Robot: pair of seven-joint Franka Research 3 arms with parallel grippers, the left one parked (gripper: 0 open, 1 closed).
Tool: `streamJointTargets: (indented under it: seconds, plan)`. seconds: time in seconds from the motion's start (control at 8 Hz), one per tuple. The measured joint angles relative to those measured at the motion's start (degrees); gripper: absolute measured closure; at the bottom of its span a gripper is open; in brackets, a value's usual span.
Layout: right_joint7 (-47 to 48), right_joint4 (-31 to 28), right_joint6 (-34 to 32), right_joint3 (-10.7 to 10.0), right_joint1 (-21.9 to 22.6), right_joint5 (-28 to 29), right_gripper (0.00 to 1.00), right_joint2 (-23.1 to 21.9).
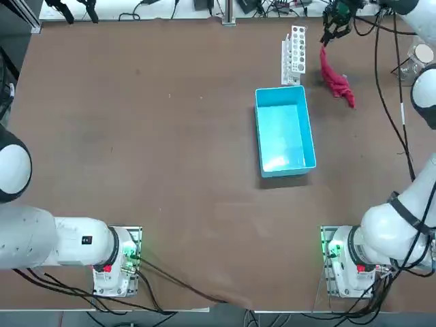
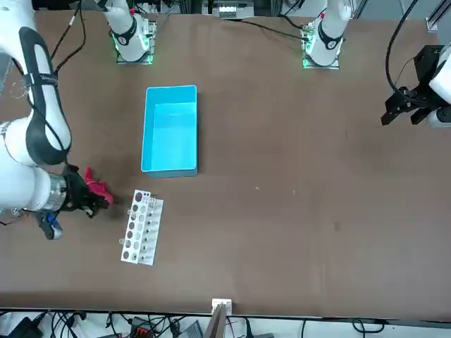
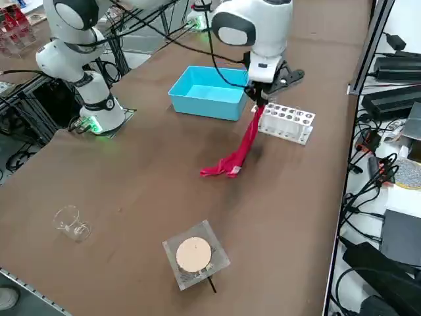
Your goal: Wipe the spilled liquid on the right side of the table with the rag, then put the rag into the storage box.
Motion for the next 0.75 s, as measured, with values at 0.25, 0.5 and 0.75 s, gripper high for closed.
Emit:
streamJointTargets:
  seconds: [0.25, 0.5, 0.75]
  plan:
    - [0.1, 0.3, -8.7, -0.1, 0.0, 2.5, 0.99, 0.0]
    - [-1.0, 0.3, -20.0, -0.4, -0.1, 2.5, 0.99, 0.0]
    - [-3.7, -0.3, -26.2, -0.8, -0.6, 2.5, 0.99, 0.1]
